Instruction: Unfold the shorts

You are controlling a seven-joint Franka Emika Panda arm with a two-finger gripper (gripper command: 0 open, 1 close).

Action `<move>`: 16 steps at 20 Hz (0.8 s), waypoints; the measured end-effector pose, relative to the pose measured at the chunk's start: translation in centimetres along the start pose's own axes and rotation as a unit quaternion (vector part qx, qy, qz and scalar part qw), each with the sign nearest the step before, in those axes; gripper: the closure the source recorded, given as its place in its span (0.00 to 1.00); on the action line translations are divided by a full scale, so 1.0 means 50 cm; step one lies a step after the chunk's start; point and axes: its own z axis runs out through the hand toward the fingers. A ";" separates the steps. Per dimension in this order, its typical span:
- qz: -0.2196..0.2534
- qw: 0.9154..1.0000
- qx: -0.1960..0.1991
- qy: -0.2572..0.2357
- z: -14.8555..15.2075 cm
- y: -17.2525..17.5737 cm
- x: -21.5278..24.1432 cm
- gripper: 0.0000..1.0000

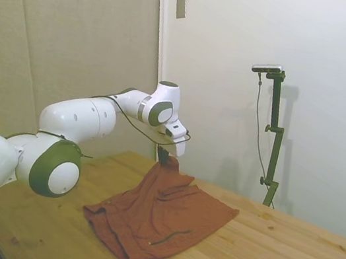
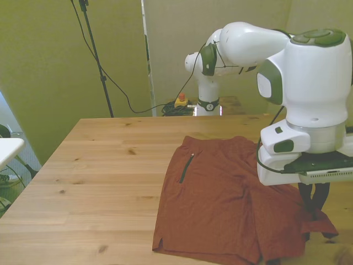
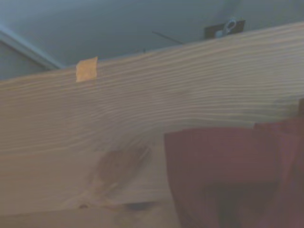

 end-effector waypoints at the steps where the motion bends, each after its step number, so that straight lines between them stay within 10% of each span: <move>1: -0.011 1.000 -0.003 -0.001 0.017 -0.003 -0.008 1.00; 10: -0.051 0.999 0.008 0.012 0.053 -0.035 -0.060 1.00; 11: -0.051 0.999 0.007 0.012 0.053 -0.035 -0.061 0.00; 16: -0.062 0.998 -0.004 0.001 0.079 -0.040 -0.106 0.00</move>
